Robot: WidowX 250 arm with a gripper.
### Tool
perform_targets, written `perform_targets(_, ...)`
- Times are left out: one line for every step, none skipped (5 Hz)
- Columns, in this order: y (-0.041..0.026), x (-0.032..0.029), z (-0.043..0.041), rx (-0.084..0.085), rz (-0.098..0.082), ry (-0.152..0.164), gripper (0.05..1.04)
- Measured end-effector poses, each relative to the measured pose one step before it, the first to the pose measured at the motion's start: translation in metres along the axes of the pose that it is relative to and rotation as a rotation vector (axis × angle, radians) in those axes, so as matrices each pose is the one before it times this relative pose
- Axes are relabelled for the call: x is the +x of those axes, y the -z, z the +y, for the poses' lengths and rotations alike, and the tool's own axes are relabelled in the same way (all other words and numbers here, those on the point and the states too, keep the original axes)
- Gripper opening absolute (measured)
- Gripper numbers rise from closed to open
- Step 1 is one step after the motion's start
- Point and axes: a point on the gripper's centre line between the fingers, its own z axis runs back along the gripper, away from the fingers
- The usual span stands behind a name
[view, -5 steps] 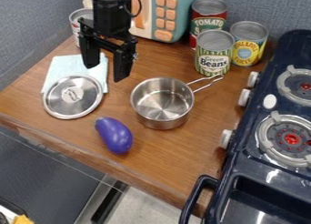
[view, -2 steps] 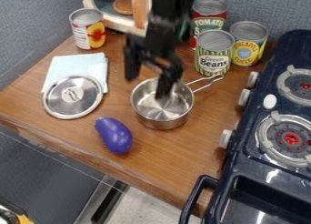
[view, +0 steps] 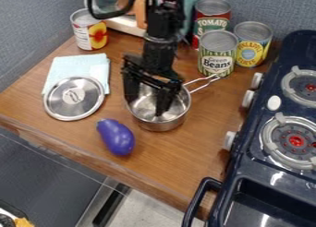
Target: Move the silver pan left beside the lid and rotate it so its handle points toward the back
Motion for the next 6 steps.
perform_targets(0.00061,-0.00182,0.01067,-0.0276,-0.0008,-0.0219,1.0)
perform_targets(0.00046,-0.00211,0.00302,0.0029,0.01,0.0042,1.0)
perform_targets(-0.00001,0.00007,0.00136,0.0086,-0.0004,-0.0024,1.0)
perform_targets(0.00391,0.00056,0.00167,0.0334,-0.012,0.0199,1.0)
perform_targets(-0.01902,-0.00052,0.01193,0.0112,-0.0977,0.0119,0.999)
perform_targets(-0.00766,0.00184,0.01226,0.0057,-0.0195,-0.0304,1.0)
